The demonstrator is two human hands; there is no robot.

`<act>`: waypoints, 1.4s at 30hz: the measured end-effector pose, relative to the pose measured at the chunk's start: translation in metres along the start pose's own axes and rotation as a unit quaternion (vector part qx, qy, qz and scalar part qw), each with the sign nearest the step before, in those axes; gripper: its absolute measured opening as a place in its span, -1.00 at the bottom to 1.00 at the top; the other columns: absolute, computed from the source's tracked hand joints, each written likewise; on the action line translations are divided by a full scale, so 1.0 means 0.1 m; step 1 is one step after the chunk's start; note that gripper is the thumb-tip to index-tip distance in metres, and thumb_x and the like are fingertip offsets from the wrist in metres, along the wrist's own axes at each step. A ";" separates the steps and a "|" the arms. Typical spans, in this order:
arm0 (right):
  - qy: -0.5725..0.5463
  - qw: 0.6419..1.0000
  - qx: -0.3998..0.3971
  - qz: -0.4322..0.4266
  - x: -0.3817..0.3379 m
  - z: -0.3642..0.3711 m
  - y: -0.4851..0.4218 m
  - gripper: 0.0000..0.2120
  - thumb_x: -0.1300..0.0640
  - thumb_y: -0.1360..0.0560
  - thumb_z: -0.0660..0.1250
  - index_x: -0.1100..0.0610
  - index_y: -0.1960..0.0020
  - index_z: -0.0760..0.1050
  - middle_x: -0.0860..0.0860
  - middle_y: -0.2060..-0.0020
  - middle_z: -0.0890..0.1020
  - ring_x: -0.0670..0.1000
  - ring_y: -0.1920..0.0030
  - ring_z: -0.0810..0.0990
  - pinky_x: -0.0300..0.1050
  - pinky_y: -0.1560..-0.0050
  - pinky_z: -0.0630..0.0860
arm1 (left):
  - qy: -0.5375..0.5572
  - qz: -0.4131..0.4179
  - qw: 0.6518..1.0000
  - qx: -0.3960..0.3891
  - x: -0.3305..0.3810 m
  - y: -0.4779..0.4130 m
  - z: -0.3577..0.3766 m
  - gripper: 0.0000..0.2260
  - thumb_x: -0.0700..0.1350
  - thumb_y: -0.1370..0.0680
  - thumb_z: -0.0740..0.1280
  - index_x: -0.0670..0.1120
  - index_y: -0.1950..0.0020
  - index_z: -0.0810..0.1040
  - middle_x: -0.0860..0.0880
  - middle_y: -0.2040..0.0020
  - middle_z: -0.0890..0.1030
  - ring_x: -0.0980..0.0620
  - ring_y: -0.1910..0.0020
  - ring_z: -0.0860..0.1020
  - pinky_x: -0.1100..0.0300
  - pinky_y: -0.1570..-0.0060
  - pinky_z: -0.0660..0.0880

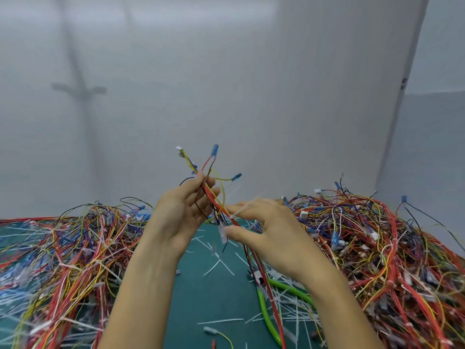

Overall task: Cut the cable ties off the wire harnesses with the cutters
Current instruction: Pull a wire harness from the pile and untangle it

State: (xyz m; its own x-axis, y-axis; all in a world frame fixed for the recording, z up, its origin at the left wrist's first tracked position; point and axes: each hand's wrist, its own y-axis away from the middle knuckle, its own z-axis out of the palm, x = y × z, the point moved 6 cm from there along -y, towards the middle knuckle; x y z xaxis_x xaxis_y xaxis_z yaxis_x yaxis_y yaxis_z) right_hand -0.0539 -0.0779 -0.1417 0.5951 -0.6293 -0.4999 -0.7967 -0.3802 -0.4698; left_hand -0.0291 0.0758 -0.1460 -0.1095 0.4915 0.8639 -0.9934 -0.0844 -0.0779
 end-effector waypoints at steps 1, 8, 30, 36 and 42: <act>-0.028 1.000 0.005 0.011 0.03 -0.03 0.01 -0.65 -0.11 -0.52 0.39 -0.18 -0.29 0.56 -0.30 -0.21 0.58 -0.28 -0.25 0.44 -0.37 -0.26 0.31 | 0.008 -0.005 1.000 -0.003 0.00 0.00 0.00 -0.86 -0.10 -0.57 0.32 -0.10 0.13 0.62 0.03 0.26 0.68 0.15 0.34 0.64 0.28 0.23 0.56; -0.003 0.982 -0.064 0.175 0.45 0.07 0.05 -0.73 0.15 -0.67 0.08 0.03 -0.26 0.50 -0.02 -0.12 0.62 0.00 -0.11 0.59 -0.04 -0.16 0.52 | 0.042 -0.003 0.999 -0.014 0.03 0.00 -0.02 -0.77 -0.03 -0.64 0.17 -0.06 0.14 0.51 0.00 0.25 0.68 0.12 0.45 0.53 0.33 0.43 0.44; 0.301 0.867 -0.312 0.246 0.99 0.64 0.31 -0.81 0.41 -0.54 0.11 0.17 0.18 0.25 0.07 0.25 0.35 0.19 0.07 0.38 0.06 -0.02 0.27 | -0.063 0.093 0.994 0.001 0.15 0.02 0.05 -0.72 -0.19 -0.66 0.13 -0.22 0.09 0.59 -0.06 0.20 0.72 0.15 0.46 0.52 0.37 0.43 0.49; 0.246 0.902 -0.249 0.253 1.00 0.65 0.25 -0.73 0.41 -0.52 0.14 0.14 0.26 0.21 0.06 0.30 0.30 0.10 0.28 0.35 -0.07 0.28 0.32 | -0.053 0.106 0.993 -0.028 0.19 0.02 0.05 -0.76 -0.16 -0.65 0.18 -0.21 0.05 0.61 -0.06 0.18 0.71 0.16 0.46 0.49 0.41 0.44 0.46; 0.160 0.965 0.035 0.206 0.77 0.24 0.03 -0.94 0.23 -0.60 0.28 0.16 -0.05 0.51 0.04 -0.03 0.48 0.03 0.06 0.51 -0.09 0.06 0.45 | -0.069 0.125 0.988 -0.051 0.22 0.03 0.02 -0.77 -0.04 -0.49 0.31 -0.14 -0.01 0.66 -0.05 0.00 0.69 0.16 0.38 0.55 0.39 0.35 0.49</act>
State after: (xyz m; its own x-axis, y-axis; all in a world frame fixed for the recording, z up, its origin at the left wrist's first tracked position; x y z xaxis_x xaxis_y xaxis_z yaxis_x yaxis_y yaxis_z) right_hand -0.0077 -0.1112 -0.1995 0.1567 -0.8981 -0.4109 -0.9430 -0.0123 -0.3327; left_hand -0.0343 0.0849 -0.1259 -0.3541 0.3426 0.8702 -0.9346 -0.0965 -0.3423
